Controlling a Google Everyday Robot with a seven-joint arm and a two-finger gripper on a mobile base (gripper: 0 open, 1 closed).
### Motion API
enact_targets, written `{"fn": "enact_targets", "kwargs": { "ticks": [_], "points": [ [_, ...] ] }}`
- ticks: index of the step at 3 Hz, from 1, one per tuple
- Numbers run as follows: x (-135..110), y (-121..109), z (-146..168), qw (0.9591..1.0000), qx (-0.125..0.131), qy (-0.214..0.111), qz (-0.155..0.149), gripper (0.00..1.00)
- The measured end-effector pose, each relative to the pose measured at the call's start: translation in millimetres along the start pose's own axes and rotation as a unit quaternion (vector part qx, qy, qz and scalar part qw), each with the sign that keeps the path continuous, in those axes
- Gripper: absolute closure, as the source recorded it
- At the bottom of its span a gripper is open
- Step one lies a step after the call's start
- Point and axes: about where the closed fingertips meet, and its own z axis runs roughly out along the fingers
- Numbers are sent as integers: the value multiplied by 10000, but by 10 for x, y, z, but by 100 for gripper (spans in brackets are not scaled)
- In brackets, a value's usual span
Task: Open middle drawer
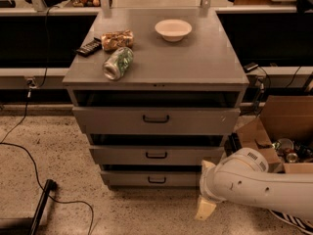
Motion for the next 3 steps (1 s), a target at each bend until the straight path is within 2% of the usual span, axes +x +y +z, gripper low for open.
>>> {"fn": "enact_targets", "kwargs": {
  "ticks": [1, 2, 3],
  "points": [
    [23, -63, 6, 9999, 137, 34, 90, 0],
    [-112, -33, 129, 9998, -11, -209, -38, 0],
    [-103, -125, 361, 9969, 128, -738, -233, 0]
  ]
}}
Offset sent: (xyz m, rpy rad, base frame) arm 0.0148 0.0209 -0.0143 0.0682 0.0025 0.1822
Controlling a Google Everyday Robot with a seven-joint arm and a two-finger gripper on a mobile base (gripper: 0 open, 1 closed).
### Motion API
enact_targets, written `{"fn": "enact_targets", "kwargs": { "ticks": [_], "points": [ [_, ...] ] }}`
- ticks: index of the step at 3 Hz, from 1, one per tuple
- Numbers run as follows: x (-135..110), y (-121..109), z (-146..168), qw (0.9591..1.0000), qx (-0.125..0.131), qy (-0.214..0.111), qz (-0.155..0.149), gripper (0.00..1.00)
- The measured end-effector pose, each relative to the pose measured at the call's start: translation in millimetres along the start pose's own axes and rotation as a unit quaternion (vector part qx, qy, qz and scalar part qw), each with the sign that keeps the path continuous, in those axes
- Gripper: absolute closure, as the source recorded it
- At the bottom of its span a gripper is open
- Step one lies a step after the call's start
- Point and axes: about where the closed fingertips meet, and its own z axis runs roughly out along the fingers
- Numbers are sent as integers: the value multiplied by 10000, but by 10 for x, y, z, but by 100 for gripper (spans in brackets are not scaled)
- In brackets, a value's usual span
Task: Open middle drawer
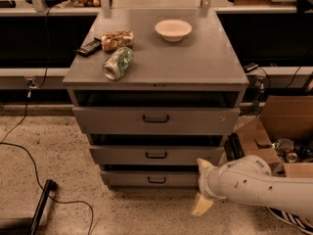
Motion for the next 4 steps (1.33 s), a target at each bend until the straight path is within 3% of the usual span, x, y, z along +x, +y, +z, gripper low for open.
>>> {"fn": "enact_targets", "kwargs": {
  "ticks": [1, 2, 3, 4],
  "points": [
    [-133, -72, 219, 9970, 275, -710, -157, 0],
    [-127, -32, 263, 9951, 300, -830, -439, 0],
    [-199, -171, 296, 9953, 281, -736, -571, 0],
    [-277, -502, 512, 9936, 418, -825, -650, 0]
  ]
}}
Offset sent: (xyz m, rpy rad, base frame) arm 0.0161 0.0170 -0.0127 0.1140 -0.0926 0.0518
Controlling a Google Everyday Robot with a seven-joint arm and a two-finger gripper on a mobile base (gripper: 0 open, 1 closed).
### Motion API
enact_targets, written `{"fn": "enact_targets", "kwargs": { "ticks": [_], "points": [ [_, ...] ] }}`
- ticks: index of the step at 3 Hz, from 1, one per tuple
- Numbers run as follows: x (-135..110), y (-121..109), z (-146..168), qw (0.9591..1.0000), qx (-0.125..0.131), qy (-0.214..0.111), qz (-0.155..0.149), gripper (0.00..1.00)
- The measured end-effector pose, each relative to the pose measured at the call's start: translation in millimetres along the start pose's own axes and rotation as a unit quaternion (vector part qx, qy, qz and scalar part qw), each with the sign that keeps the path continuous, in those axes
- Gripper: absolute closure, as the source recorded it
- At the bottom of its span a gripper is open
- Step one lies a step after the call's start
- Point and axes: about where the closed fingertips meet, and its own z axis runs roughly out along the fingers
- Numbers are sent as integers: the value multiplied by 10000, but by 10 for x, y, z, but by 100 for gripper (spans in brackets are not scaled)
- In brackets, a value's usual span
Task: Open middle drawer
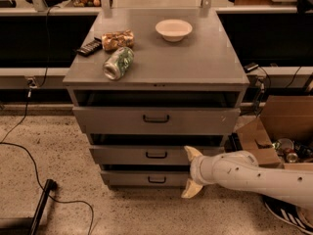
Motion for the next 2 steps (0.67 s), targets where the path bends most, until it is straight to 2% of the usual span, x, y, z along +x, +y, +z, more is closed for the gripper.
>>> {"fn": "enact_targets", "kwargs": {
  "ticks": [1, 2],
  "points": [
    [35, -184, 139, 9999, 113, -66, -26, 0],
    [154, -302, 366, 9999, 89, -47, -30, 0]
  ]
}}
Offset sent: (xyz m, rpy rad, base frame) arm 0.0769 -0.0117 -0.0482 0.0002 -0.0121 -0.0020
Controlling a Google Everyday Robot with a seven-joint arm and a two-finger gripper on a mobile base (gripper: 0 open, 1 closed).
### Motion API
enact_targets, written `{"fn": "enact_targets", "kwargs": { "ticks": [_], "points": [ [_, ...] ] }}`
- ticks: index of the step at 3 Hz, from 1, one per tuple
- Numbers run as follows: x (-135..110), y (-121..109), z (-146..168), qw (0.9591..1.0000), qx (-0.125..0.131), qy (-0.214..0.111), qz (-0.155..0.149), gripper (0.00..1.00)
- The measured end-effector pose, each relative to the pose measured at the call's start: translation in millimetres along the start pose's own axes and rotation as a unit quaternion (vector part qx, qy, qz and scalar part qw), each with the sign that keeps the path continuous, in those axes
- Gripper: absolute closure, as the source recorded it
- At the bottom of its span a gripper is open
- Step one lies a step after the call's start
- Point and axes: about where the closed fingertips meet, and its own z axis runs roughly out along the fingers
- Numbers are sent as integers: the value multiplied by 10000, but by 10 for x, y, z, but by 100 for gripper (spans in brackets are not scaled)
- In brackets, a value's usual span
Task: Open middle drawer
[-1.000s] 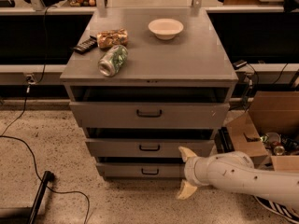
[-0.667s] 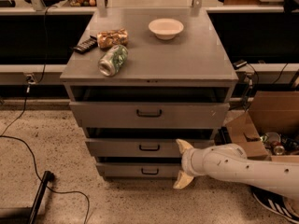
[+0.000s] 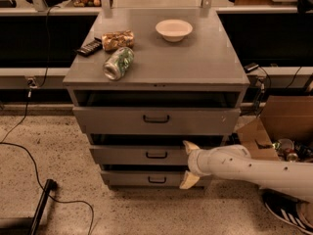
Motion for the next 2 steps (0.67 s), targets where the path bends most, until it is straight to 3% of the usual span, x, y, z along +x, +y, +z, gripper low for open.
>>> {"fn": "enact_targets", "kwargs": {
  "ticks": [2],
  "points": [
    [274, -169, 412, 9998, -45, 158, 76, 0]
  ]
}}
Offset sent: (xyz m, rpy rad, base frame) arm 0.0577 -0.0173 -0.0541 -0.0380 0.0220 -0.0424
